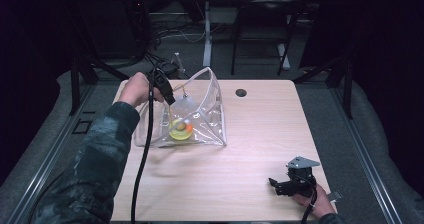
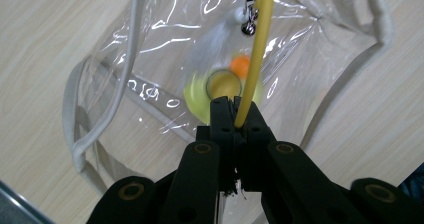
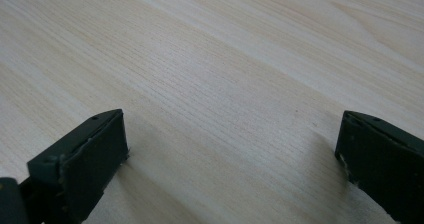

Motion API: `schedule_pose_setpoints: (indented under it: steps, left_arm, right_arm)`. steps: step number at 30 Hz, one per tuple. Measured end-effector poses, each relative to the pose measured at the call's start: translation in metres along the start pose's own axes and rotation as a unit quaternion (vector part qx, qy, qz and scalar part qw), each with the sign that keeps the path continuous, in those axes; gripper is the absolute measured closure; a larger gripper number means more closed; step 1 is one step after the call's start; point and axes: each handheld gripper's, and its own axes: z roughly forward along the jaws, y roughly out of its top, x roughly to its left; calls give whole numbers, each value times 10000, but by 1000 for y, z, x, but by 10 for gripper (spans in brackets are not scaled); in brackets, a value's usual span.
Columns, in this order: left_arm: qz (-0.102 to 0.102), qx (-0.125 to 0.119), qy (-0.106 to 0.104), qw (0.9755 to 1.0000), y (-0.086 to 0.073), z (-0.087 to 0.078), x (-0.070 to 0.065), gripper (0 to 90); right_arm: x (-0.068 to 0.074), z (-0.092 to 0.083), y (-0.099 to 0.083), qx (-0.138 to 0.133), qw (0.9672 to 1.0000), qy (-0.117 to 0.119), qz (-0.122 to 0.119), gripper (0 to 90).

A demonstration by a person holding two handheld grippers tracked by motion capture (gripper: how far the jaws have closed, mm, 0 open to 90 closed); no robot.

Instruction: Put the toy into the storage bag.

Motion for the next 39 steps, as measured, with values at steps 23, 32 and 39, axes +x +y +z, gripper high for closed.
schedule_pose_setpoints:
  steps: [23, 32, 39]
  left_arm:
    - [-346, -132, 108, 9993, -8, 12, 11, 816]
    - [-361, -464, 220, 9980, -21, -15, 7, 522]
    - [-403, -729, 342, 9959, -37, -35, 3, 291]
  right_arm:
    - [0, 0, 0, 3, 10000, 9, -6, 0]
    - [0, 0, 0, 0, 10000, 8, -4, 0]
    - [0, 0, 0, 3, 10000, 7, -5, 0]
